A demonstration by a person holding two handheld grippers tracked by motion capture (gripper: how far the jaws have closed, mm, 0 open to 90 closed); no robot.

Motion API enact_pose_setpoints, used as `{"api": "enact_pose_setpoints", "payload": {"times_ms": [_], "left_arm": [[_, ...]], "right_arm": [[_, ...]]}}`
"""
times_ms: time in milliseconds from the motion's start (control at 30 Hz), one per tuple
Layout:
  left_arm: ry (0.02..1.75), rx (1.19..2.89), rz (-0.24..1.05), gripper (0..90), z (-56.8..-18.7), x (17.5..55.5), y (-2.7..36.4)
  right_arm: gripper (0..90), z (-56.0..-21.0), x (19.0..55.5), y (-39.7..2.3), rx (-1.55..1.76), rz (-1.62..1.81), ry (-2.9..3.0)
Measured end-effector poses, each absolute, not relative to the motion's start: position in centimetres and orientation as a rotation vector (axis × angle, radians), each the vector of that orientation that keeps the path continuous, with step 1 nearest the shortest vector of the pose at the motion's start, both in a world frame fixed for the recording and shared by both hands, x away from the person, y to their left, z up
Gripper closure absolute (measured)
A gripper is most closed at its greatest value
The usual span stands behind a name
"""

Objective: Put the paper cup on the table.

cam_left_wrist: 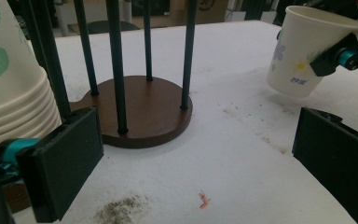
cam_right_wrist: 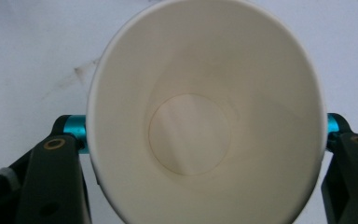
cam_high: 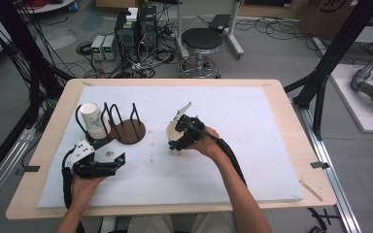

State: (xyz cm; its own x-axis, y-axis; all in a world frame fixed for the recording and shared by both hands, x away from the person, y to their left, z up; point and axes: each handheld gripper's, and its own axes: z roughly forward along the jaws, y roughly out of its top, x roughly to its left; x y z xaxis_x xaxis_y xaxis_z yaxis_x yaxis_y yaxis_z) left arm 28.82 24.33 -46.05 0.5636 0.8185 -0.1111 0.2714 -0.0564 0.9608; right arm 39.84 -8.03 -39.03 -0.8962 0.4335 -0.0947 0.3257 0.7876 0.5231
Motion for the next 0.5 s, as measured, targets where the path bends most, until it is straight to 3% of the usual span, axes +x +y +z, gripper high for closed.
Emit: {"api": "enact_pose_setpoints", "payload": {"times_ms": [500], "left_arm": [[0.932,1.615,0.582,1.8,-46.0,28.8,24.3]], "right_arm": [[29.8,-40.6,39.8,-7.5,0.624,0.735,2.769]]}}
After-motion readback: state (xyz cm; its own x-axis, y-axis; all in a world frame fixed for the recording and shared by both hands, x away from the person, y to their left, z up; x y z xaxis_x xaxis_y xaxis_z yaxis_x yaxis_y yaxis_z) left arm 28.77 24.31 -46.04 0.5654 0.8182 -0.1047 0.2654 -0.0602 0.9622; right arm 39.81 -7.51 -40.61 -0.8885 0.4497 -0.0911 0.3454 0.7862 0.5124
